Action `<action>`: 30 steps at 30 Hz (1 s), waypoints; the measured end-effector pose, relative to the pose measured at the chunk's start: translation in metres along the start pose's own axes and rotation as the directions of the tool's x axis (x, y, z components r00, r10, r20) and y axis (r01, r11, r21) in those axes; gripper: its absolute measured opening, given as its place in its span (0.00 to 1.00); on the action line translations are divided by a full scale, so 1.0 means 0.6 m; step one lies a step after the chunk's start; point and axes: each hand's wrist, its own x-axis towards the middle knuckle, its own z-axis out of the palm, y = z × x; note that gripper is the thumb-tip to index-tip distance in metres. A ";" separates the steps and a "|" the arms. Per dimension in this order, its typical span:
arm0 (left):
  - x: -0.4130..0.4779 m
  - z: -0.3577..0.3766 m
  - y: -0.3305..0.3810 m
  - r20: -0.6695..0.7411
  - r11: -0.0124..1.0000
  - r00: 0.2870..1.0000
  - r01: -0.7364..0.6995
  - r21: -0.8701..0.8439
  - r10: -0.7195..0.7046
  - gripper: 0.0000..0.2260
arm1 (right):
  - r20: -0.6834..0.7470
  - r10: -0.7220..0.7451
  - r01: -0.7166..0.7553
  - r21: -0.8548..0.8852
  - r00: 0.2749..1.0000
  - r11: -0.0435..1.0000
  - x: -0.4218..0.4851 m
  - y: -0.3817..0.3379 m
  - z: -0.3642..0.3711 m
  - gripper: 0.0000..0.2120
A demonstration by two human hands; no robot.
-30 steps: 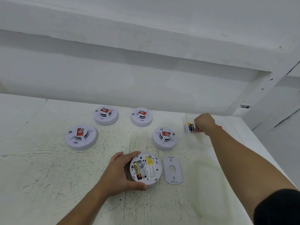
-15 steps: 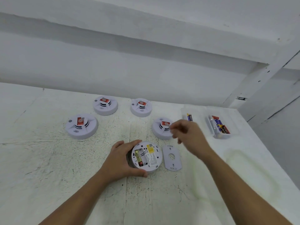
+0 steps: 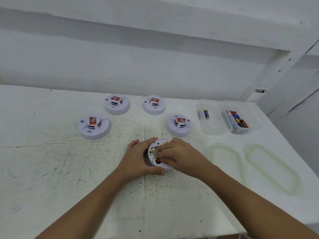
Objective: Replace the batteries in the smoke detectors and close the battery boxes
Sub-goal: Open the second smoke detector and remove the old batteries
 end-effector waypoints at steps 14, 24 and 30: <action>-0.002 -0.007 0.006 0.024 1.000 0.999 0.027 -0.010 -0.027 0.49 | 0.269 -0.203 0.247 -0.145 0.942 0.958 0.041 0.009 -0.016 0.05; -0.004 -0.014 0.019 0.022 0.997 0.997 0.077 -0.008 -0.077 0.49 | 0.241 -0.245 0.276 -0.100 0.939 0.956 0.044 0.016 -0.014 0.08; -0.006 -0.015 0.021 0.009 0.995 0.995 0.104 -0.007 -0.104 0.51 | 0.282 -0.185 0.223 -0.109 0.942 0.969 0.048 0.020 -0.003 0.09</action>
